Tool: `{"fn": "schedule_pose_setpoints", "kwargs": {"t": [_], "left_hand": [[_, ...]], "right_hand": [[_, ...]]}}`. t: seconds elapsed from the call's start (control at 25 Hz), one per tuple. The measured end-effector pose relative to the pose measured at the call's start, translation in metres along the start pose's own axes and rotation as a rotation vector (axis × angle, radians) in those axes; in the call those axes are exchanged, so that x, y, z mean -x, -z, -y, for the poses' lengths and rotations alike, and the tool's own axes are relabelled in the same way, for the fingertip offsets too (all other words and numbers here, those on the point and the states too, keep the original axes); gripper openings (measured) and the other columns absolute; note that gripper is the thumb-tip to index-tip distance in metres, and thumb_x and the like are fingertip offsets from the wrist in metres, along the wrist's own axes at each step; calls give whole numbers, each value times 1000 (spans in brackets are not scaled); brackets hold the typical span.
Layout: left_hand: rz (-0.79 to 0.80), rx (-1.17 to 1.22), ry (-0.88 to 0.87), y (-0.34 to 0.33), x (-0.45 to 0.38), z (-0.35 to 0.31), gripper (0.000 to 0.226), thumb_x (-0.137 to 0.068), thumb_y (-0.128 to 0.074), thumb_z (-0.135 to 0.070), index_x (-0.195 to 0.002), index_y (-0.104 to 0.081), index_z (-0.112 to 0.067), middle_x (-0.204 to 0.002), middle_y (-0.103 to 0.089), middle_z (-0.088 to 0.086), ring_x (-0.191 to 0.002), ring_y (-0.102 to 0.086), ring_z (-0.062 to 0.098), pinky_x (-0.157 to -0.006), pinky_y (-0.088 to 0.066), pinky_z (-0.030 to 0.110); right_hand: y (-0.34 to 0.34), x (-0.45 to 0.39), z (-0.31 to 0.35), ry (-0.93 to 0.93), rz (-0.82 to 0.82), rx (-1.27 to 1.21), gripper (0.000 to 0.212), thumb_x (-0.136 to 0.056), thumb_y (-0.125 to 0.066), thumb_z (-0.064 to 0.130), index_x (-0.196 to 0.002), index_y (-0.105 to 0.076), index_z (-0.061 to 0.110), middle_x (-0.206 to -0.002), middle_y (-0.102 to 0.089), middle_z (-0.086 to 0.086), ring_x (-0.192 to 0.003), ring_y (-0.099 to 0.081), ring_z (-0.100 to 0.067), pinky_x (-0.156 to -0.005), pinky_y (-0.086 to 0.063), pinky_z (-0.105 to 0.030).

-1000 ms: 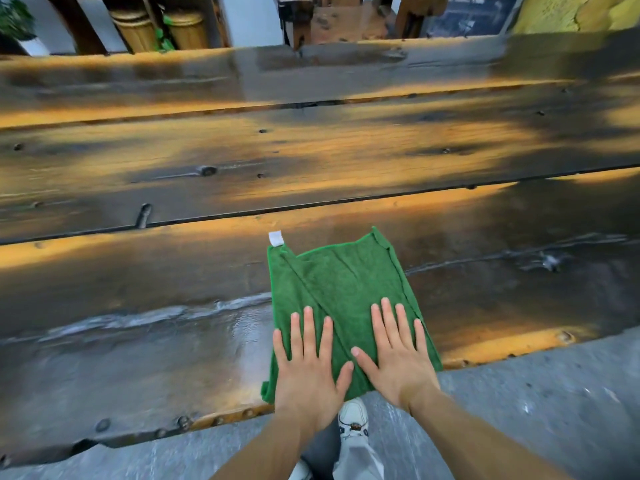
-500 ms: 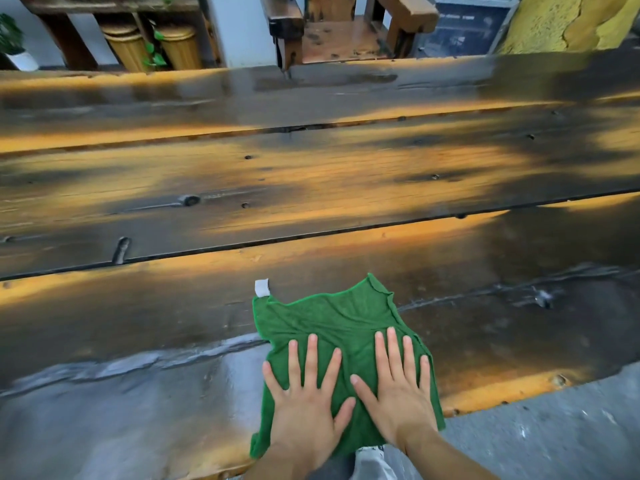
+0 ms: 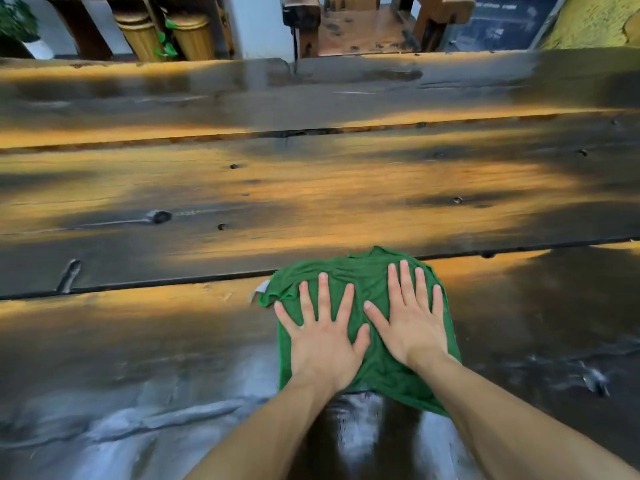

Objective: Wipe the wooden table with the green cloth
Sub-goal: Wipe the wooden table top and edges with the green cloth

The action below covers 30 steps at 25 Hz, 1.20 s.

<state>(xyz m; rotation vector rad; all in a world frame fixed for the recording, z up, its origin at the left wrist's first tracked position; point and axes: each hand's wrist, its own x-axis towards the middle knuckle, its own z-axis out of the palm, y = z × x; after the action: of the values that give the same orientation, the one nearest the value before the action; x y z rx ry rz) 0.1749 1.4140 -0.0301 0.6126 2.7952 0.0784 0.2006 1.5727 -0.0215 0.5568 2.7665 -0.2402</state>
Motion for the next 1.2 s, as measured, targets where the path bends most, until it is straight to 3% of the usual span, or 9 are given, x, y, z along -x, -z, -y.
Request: {"fn": "schedule_pose_setpoints", "kwargs": {"t": [0.28, 0.6, 1.2], "left_hand": [[-10, -18, 81, 34, -134, -6, 79, -82, 13, -71, -154, 21, -42, -163, 31, 7, -149, 24, 40, -106, 13, 77], [-74, -43, 85, 64, -281, 1, 70, -94, -7, -73, -155, 14, -46, -165, 26, 2, -152, 21, 35, -110, 9, 75], [-129, -4, 154, 127, -510, 22, 72, -94, -12, -74, -157, 8, -46, -167, 21, -3, -154, 16, 31, -112, 10, 74]], "right_hand": [[40, -133, -9, 65, -76, 14, 79, -93, -2, 71, -152, 27, 28, -159, 32, 7, -147, 28, -17, -120, 15, -47], [80, -276, -15, 115, -139, 15, 78, -94, -5, 70, -155, 21, 28, -162, 26, 7, -150, 23, -18, -120, 13, -47], [155, -513, -1, 180, -202, 25, 79, -95, -10, 70, -159, 9, 28, -166, 14, 4, -152, 13, -20, -121, 7, -50]]}}
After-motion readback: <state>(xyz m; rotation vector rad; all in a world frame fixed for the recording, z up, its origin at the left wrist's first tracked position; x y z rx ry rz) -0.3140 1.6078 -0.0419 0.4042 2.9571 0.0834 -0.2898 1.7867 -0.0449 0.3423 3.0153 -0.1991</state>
